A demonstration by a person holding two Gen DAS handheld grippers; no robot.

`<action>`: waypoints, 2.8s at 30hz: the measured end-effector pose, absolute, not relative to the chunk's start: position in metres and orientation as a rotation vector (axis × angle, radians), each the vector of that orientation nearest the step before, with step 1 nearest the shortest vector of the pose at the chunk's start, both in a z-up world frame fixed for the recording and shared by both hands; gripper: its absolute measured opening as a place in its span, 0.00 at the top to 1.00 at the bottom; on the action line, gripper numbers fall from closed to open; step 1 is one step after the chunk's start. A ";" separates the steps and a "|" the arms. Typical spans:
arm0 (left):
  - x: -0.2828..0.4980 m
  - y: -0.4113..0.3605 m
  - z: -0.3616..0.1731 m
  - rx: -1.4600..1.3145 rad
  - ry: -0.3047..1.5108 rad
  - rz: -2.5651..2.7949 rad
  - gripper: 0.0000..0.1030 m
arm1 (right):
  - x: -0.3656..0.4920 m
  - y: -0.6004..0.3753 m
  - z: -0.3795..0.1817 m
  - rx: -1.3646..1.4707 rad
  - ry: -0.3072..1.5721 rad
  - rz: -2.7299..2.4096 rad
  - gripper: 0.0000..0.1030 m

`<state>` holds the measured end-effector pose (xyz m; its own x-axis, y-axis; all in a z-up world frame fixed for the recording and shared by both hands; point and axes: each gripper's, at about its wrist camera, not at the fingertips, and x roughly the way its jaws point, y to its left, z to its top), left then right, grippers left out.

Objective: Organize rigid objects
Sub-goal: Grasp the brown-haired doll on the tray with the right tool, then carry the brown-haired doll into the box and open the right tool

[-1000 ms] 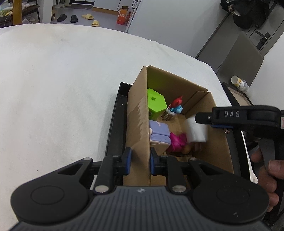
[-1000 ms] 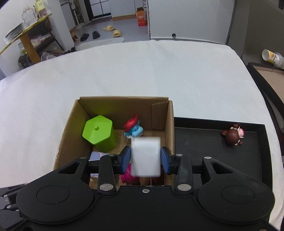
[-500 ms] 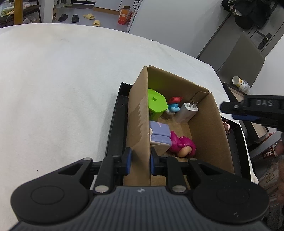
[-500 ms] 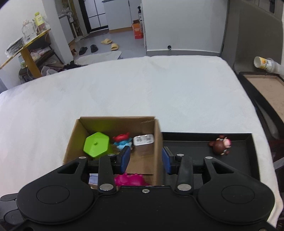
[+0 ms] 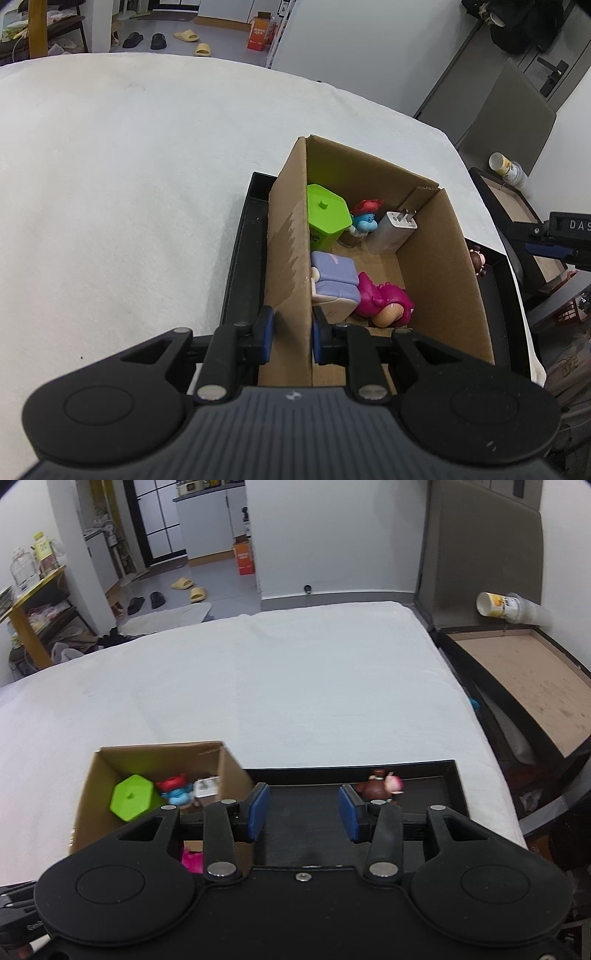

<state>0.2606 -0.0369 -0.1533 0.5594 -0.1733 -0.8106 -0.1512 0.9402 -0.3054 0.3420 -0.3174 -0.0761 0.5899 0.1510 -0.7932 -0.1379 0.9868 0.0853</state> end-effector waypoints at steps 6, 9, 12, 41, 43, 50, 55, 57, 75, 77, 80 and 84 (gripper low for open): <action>0.263 -0.041 -0.155 -0.344 0.986 0.002 0.81 | 0.348 -0.331 -0.084 0.023 0.919 0.159 0.48; 0.264 -0.041 -0.156 -0.337 0.991 0.004 0.81 | 0.351 -0.339 -0.089 0.032 0.919 0.153 0.45; 0.267 -0.040 -0.157 -0.345 1.006 0.009 0.81 | 0.357 -0.347 -0.094 0.041 0.926 0.146 0.43; 0.276 -0.044 -0.167 -0.314 1.053 0.040 0.81 | 0.395 -0.370 -0.171 -0.163 0.943 0.340 0.40; 0.275 -0.044 -0.167 -0.311 1.052 0.039 0.81 | 0.393 -0.367 -0.171 -0.187 0.951 0.341 0.58; 0.274 -0.043 -0.167 -0.315 1.052 0.040 0.81 | 0.370 -0.357 -0.160 -0.214 0.948 0.351 0.59; 0.273 -0.044 -0.166 -0.317 1.048 0.040 0.81 | 0.353 -0.355 -0.144 -0.205 0.944 0.339 0.59; 0.273 -0.044 -0.167 -0.317 1.047 0.041 0.81 | 0.349 -0.354 -0.136 -0.205 0.946 0.326 0.59; 0.272 -0.044 -0.168 -0.370 1.023 0.050 0.80 | 0.320 -0.329 -0.066 -0.127 0.924 0.282 0.59; 0.272 -0.044 -0.169 -0.374 1.019 0.047 0.80 | 0.317 -0.324 -0.063 -0.123 0.928 0.285 0.59; 0.276 -0.047 -0.171 -0.376 1.021 0.042 0.79 | 0.313 -0.314 -0.058 -0.122 0.928 0.296 0.59; 0.282 -0.050 -0.173 -0.376 1.019 0.034 0.79 | 0.309 -0.301 -0.052 -0.103 0.923 0.310 0.59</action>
<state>0.2815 -0.0504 -0.1730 0.5298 -0.1452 -0.8356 -0.2014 0.9355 -0.2902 0.3088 -0.3013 -0.0521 0.5624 0.2190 -0.7973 -0.3063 0.9509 0.0451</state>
